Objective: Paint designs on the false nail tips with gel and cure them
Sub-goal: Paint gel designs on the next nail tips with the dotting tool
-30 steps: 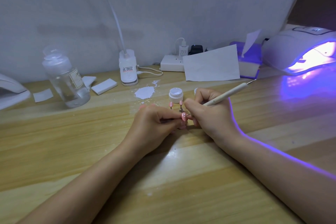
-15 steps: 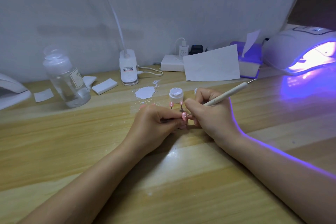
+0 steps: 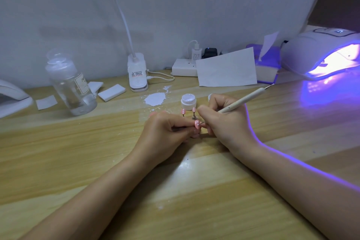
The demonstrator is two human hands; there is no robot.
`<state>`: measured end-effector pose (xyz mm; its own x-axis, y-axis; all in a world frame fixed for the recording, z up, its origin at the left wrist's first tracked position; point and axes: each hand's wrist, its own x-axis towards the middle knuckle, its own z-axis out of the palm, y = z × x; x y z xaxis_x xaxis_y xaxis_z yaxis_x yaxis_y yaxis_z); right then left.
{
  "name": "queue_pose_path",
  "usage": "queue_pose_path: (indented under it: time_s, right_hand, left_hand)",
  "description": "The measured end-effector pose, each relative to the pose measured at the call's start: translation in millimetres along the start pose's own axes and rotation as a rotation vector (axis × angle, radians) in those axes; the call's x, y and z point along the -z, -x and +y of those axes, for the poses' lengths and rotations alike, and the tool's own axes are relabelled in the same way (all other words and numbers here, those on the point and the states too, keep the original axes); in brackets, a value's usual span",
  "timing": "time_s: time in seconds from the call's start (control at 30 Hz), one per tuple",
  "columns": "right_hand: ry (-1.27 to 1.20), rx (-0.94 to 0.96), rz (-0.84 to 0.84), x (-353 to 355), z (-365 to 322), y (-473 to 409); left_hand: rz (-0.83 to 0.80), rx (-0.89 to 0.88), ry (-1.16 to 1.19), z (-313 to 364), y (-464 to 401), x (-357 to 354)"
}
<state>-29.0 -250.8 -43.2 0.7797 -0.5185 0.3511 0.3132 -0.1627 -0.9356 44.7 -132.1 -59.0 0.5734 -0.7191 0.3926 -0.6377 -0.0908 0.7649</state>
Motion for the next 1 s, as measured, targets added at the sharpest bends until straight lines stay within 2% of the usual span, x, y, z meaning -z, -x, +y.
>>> queue_pose_path:
  time_s: [0.2,0.37,1.0]
  right_hand:
    - [-0.027,-0.050,0.063,1.1,1.6,-2.5]
    - [0.035,0.017,0.017,2.2,3.1,-1.2]
    - [0.049,0.019,-0.012,1.5,1.3,0.0]
  left_hand:
    - [-0.009,0.020,0.037,0.6,0.4,0.2]
    - [-0.003,0.004,0.024,0.8,0.1,0.4]
    - [-0.011,0.008,0.011,1.1,-0.3,0.6]
